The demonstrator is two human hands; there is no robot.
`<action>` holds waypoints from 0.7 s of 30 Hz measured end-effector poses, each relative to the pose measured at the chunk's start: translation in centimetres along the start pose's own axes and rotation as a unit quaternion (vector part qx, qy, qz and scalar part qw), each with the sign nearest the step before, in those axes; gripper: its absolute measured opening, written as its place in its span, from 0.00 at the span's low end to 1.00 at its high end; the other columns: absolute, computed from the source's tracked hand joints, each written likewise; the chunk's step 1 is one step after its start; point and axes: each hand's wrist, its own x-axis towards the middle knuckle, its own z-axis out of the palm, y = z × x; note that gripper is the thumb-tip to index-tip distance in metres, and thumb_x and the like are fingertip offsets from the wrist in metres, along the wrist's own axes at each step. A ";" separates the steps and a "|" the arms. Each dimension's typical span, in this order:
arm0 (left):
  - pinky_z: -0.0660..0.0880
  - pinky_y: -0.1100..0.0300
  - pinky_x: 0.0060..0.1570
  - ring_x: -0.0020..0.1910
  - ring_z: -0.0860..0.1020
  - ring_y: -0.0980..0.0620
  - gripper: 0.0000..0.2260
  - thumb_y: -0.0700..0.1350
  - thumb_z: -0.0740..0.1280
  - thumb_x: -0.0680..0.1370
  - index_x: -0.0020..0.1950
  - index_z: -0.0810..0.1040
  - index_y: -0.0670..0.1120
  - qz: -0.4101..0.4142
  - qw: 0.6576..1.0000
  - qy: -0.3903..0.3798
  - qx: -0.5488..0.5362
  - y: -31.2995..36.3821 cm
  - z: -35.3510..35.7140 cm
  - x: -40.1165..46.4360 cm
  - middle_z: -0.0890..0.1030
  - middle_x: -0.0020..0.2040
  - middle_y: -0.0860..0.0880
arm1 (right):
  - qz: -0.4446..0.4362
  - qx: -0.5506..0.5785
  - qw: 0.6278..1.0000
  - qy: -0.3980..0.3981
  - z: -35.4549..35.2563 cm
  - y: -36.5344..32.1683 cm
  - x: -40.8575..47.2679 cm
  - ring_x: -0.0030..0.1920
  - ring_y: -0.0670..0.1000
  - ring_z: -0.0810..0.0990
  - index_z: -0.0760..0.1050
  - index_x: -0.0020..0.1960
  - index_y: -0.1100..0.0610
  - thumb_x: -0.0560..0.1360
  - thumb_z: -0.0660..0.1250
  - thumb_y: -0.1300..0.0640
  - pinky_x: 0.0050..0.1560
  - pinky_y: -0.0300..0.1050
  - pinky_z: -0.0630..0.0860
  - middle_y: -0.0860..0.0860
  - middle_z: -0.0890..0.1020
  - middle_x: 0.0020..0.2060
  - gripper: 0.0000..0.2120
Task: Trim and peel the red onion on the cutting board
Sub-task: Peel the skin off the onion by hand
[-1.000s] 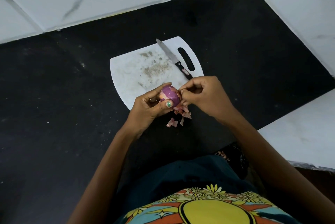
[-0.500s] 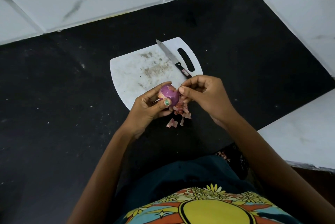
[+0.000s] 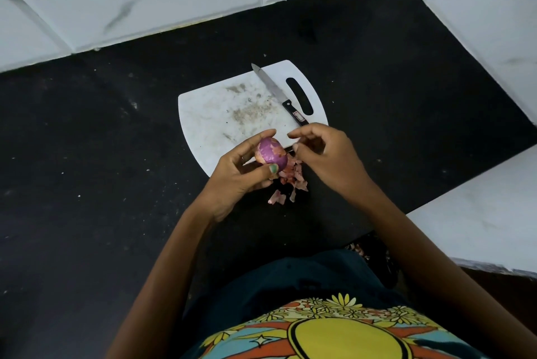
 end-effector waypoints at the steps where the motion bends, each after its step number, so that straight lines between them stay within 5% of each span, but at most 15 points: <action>1: 0.79 0.63 0.44 0.51 0.81 0.54 0.25 0.38 0.72 0.69 0.64 0.75 0.54 0.006 1.000 0.003 0.007 0.0 0.0 0.0 0.78 0.59 0.51 | 0.001 0.019 1.000 -0.011 -0.1 -0.3 0.0 0.45 0.46 0.81 0.80 0.52 0.54 0.75 0.66 0.60 0.47 0.35 0.77 0.46 0.81 0.45 0.07; 5: 0.78 0.61 0.50 0.54 0.80 0.51 0.25 0.30 0.69 0.73 0.67 0.74 0.50 0.035 0.999 0.005 0.038 0.0 0.1 0.1 0.78 0.61 0.47 | 0.003 0.044 0.998 -0.047 -0.1 -1.4 -0.4 0.42 0.46 0.83 0.81 0.51 0.55 0.72 0.72 0.54 0.44 0.39 0.81 0.48 0.83 0.44 0.09; 9: 0.77 0.59 0.54 0.57 0.80 0.48 0.26 0.30 0.69 0.73 0.68 0.73 0.47 0.053 0.997 0.008 0.062 -0.1 0.4 0.3 0.80 0.60 0.46 | -0.012 0.032 0.999 -0.033 0.3 -1.4 -0.4 0.39 0.47 0.84 0.81 0.51 0.60 0.67 0.76 0.59 0.43 0.41 0.82 0.51 0.84 0.39 0.14; 21: 0.77 0.58 0.56 0.57 0.79 0.52 0.25 0.31 0.70 0.72 0.66 0.74 0.49 0.049 0.997 0.010 0.053 -0.5 0.7 0.4 0.79 0.60 0.47 | -0.019 0.048 0.999 -0.012 -0.5 -0.7 0.1 0.41 0.48 0.84 0.84 0.46 0.59 0.69 0.71 0.64 0.46 0.46 0.82 0.50 0.85 0.40 0.06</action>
